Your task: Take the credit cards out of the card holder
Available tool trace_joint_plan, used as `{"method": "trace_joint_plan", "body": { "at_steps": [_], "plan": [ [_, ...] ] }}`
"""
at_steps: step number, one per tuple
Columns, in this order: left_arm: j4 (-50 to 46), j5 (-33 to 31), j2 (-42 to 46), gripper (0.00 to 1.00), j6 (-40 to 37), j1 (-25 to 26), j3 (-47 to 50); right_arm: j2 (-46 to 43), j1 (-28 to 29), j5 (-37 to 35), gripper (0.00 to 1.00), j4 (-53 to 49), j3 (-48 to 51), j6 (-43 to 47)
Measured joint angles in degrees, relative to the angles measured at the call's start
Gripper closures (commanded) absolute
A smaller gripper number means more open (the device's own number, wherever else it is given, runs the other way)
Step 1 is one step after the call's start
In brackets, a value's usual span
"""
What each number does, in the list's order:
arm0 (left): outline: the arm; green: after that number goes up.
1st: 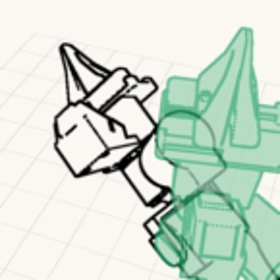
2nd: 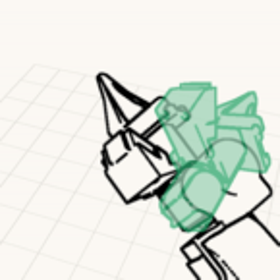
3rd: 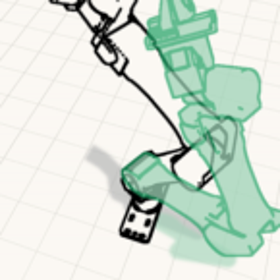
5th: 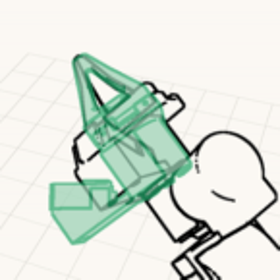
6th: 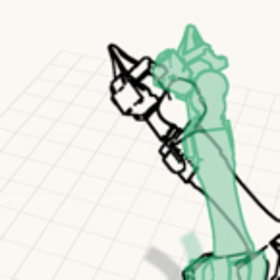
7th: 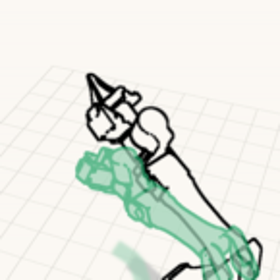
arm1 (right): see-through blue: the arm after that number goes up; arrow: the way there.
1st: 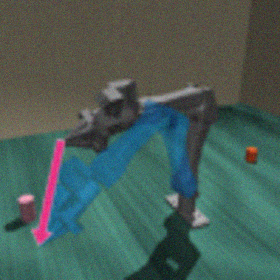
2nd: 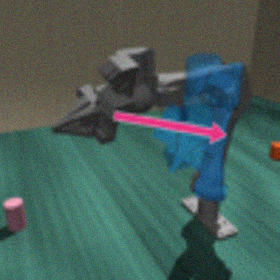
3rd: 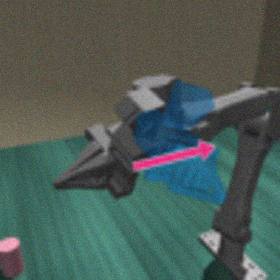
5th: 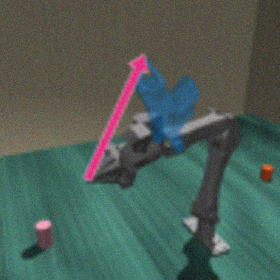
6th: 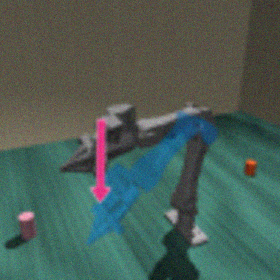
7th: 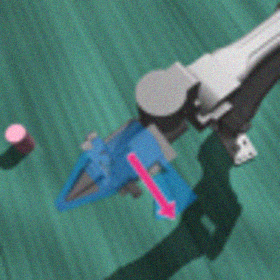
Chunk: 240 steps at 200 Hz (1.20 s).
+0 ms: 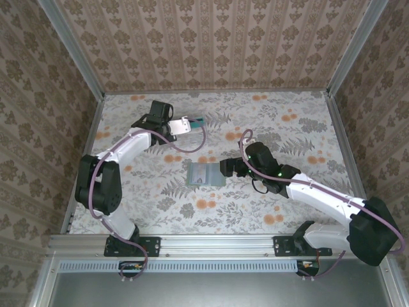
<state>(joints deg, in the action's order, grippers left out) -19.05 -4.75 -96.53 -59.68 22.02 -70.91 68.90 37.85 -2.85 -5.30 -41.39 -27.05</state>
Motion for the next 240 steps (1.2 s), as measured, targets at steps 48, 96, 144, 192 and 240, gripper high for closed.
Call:
{"method": "trace_joint_plan", "body": {
  "at_steps": [48, 96, 144, 192, 240],
  "plan": [
    [-0.2, 0.0, 0.5, 1.00, -0.4, 0.0, 0.0, 0.3, 0.0, 0.0, 0.00, 0.0, 0.0, -0.2],
    [-0.2, 0.0, -0.3, 1.00, -0.4, -0.7, -0.5, 0.5, 0.0, 0.0, 0.00, 0.0, 0.0, -0.2],
    [-0.2, -0.4, -1.2, 1.00, -0.6, -0.7, -0.8, 0.6, 0.0, 0.0, 0.00, 0.0, 0.0, -0.2],
    [-0.1, -0.7, -2.1, 1.00, -0.6, -1.1, -1.5, 1.0, 0.0, 0.0, 0.00, 0.0, 0.0, -0.2],
    [-0.1, -1.0, -3.1, 1.00, -0.6, -1.1, -1.9, 1.3, 0.0, 0.0, 0.00, 0.5, 0.0, -0.2]
  ]
}}
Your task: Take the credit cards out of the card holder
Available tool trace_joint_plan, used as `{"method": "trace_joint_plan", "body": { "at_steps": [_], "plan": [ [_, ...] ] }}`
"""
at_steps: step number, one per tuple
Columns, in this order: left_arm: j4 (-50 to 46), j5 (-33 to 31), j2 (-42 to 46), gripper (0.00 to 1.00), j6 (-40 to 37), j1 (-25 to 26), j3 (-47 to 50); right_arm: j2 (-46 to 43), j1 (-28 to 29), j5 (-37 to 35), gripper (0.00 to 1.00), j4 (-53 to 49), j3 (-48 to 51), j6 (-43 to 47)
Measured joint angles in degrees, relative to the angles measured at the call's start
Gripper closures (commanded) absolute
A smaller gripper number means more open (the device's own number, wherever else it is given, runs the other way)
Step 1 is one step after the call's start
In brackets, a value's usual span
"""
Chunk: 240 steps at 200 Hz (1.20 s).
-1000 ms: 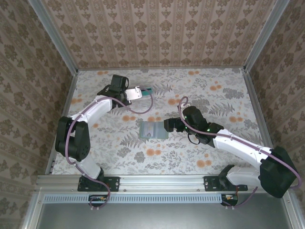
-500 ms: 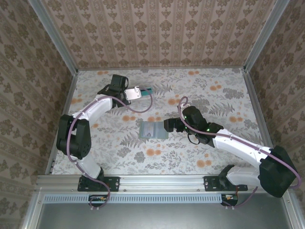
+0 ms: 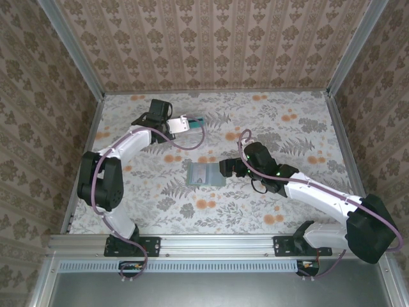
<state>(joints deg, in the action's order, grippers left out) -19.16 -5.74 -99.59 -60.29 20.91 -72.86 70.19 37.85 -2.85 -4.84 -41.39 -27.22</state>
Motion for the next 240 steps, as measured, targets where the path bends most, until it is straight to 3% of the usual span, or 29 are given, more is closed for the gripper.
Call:
{"method": "trace_joint_plan", "body": {
  "at_steps": [34, 54, 82, 240],
  "plan": [
    [0.0, -0.1, -1.2, 0.96, 0.0, 0.0, -0.8, 0.0, 0.0, 0.0, 0.00, 0.0, 0.0, 0.0],
    [0.0, -0.1, -1.4, 0.79, 0.1, 0.0, -0.9, 0.1, 0.0, 0.0, 0.00, 0.0, 0.0, 0.0],
    [0.7, -1.0, -2.5, 0.74, -0.1, 0.0, -1.9, 0.1, 0.0, 0.0, 0.00, 0.0, 0.0, 0.0],
    [3.8, -6.1, -7.7, 0.69, 2.1, -1.4, -5.3, 0.9, 0.0, 0.0, 0.00, 0.2, 0.0, 0.0]
  ]
}}
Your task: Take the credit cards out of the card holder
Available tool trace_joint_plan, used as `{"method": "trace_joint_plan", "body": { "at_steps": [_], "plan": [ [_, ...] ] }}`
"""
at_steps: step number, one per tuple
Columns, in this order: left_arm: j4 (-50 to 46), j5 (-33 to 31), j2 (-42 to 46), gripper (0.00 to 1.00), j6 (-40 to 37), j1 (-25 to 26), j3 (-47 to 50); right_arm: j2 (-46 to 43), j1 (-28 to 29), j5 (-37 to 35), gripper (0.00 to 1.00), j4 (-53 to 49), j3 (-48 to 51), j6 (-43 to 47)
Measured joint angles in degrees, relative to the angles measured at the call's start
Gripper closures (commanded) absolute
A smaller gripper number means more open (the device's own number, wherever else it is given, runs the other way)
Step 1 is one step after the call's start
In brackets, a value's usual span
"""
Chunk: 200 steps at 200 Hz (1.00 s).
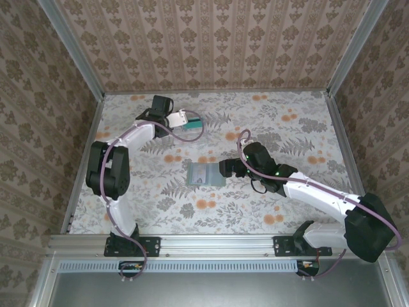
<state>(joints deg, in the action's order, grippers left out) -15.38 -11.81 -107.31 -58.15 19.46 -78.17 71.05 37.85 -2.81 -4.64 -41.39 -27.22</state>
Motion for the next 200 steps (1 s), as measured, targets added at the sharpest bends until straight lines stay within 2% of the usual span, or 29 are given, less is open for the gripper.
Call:
{"method": "trace_joint_plan", "body": {
  "at_steps": [14, 25, 35, 48, 61, 78, 95, 105, 117, 124, 136, 164, 200],
  "plan": [
    [0.0, 0.2, 0.0, 0.68, 0.3, 0.0, 0.0, 0.2, 0.0, 0.0, 0.00, 0.2, 0.0, 0.0],
    [0.0, 0.5, 0.3, 0.63, 0.8, 0.0, 0.0, 0.3, 0.0, 0.0, 0.00, 0.2, 0.0, 0.0],
    [-0.2, 0.9, 0.9, 0.56, 1.2, 0.0, 0.1, 0.3, 0.0, 0.0, 0.00, 0.2, 0.0, 0.0],
    [-0.3, 1.4, 2.7, 0.41, 2.5, 0.0, 0.7, 0.4, -0.1, 0.1, 0.00, 0.2, 0.0, 0.0],
    [-0.5, 2.0, 5.7, 0.37, 4.5, 0.0, 1.7, 0.6, -0.1, 0.5, 0.01, 0.3, 0.0, 0.0],
    [-0.5, 3.0, 11.1, 0.29, 8.0, 0.0, 3.5, 1.1, -0.1, 1.6, 0.06, 1.0, 0.0, 0.1],
    [-0.7, 4.1, 17.5, 0.23, 13.0, 0.0, 4.9, 2.0, -0.1, 2.8, 0.19, 1.9, 0.0, 0.6],
    [-0.9, 4.5, 21.0, 0.19, 17.0, 0.0, 5.4, 2.9, -0.1, 3.7, 0.26, 2.2, 0.0, 0.3],
    [-0.9, 5.2, 25.1, 0.20, 22.6, 0.0, 6.1, 4.7, 0.1, 4.8, 0.36, 2.3, -0.3, 0.3],
    [-0.9, 5.7, 27.2, 0.19, 25.9, 0.0, 6.6, 6.1, 0.3, 5.2, 0.38, 2.1, -0.7, 0.3],
    [-1.4, 6.3, 30.6, 0.00, 32.7, 0.0, 7.7, 8.7, 0.7, 6.1, 0.45, 2.0, -1.6, 0.6],
    [-5.4, 9.1, 35.3, 0.00, 49.8, -1.3, 10.3, 13.8, 2.8, 6.5, 0.52, 0.9, -4.2, 0.5],
    [-9.4, 12.9, 41.9, 0.00, 67.6, -3.8, 18.1, 18.1, 3.8, 6.1, 0.56, -0.5, -5.9, 0.2]
  ]
}}
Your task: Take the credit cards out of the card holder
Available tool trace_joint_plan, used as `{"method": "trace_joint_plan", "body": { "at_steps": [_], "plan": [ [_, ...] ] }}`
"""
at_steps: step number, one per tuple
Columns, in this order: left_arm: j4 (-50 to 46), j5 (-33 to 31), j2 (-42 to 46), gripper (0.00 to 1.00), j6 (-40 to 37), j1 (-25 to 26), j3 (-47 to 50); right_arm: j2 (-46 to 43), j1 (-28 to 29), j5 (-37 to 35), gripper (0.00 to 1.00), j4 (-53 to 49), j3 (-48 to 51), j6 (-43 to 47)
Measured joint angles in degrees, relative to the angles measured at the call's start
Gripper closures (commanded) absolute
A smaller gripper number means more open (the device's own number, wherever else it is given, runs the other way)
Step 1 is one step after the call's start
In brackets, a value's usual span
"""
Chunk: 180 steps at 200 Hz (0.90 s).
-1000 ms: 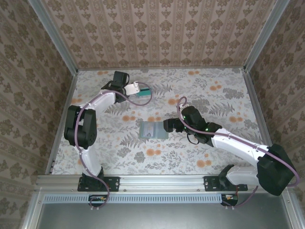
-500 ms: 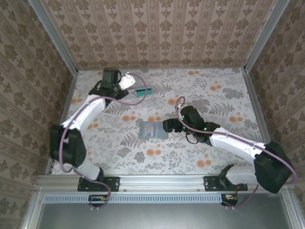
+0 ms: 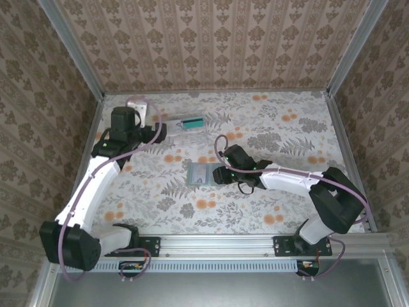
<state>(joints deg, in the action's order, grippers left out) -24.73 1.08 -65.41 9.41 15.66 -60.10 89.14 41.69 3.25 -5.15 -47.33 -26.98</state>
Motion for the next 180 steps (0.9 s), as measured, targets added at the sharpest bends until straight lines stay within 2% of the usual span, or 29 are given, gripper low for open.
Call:
{"method": "trace_joint_plan", "body": {
  "at_steps": [48, 74, 124, 180],
  "plan": [
    [-0.2, 4.6, 9.1, 0.18, 17.3, 0.2, 13.1, 4.0, 0.0, -1.9, 0.61, -1.5, -0.1, -0.2],
    [1.1, 6.4, 8.8, 0.26, 24.3, 3.9, 19.8, 5.6, -0.1, -2.9, 0.63, -1.9, -0.8, -0.2],
    [9.5, 8.7, -1.5, 0.45, 33.0, 16.7, 23.8, 8.4, -0.2, -3.3, 0.68, -1.7, -2.2, -0.2],
    [16.9, 11.6, -15.5, 0.47, 35.8, 19.6, 21.6, 8.5, -0.3, -3.3, 0.68, -1.3, -2.2, -0.2]
  ]
}}
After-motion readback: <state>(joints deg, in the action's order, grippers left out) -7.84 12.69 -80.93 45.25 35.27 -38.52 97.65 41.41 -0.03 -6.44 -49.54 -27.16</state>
